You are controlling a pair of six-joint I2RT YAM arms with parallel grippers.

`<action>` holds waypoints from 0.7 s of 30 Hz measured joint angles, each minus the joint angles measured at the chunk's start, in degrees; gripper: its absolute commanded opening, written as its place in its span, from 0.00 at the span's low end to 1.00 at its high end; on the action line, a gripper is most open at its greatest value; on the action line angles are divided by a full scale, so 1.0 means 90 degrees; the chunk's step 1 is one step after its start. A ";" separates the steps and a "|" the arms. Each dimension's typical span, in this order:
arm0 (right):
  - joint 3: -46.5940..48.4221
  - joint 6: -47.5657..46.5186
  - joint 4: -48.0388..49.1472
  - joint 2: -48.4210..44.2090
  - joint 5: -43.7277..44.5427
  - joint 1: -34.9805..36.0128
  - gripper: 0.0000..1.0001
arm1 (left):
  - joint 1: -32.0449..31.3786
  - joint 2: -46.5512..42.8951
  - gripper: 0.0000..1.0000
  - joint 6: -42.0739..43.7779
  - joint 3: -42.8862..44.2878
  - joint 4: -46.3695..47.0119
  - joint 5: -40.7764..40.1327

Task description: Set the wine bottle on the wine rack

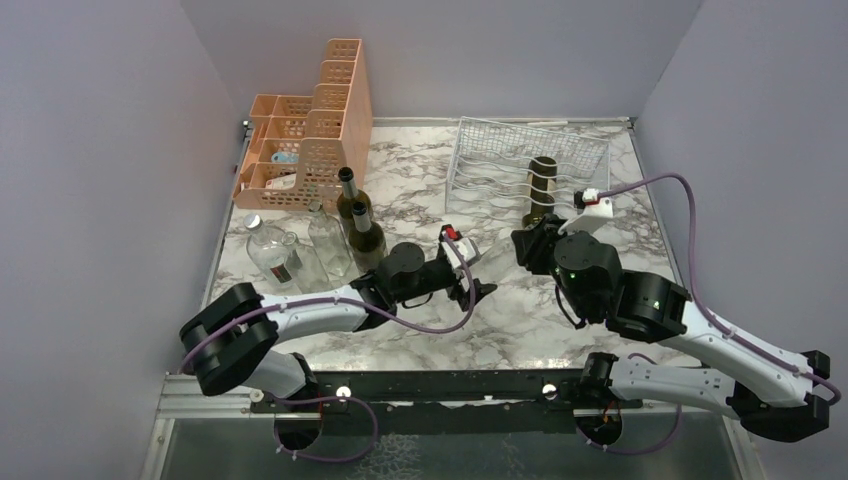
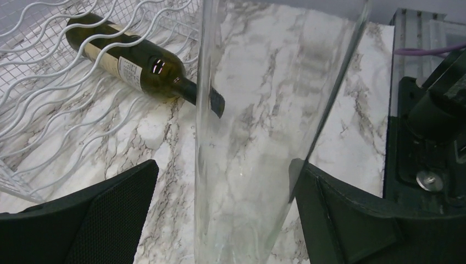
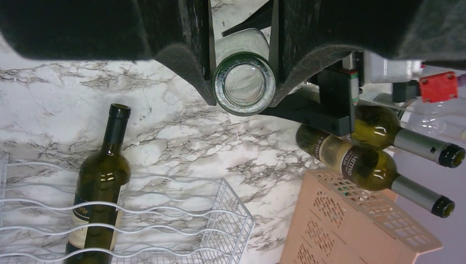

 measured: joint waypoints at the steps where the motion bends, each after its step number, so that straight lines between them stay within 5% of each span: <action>1: 0.0000 0.0027 0.0002 -0.0024 -0.0005 0.0000 0.01 | -0.0017 0.0131 0.93 0.0083 0.0017 0.0085 -0.0002; 8: 0.0012 0.0049 -0.0002 -0.0034 -0.0007 -0.0002 0.06 | -0.0107 0.0644 0.51 0.0578 0.0131 0.0544 -0.0068; 10: 0.0041 0.0100 -0.0015 -0.0019 -0.0002 -0.0005 0.17 | -0.0124 0.0653 0.29 0.0794 0.0138 0.0605 -0.0080; 12: 0.0100 0.0146 -0.0092 -0.0010 -0.0002 -0.0007 0.39 | -0.0148 0.0653 0.01 0.1022 0.0141 0.0651 -0.0100; 16: 0.0138 0.0253 -0.0279 -0.0051 -0.0104 -0.0002 0.64 | -0.0138 0.0653 0.00 0.1443 0.0146 0.0661 -0.0136; 21: 0.0143 0.0282 -0.0610 -0.0423 -0.0367 0.0000 0.71 | -0.0104 0.0653 0.00 0.2470 0.0146 0.0648 -0.0141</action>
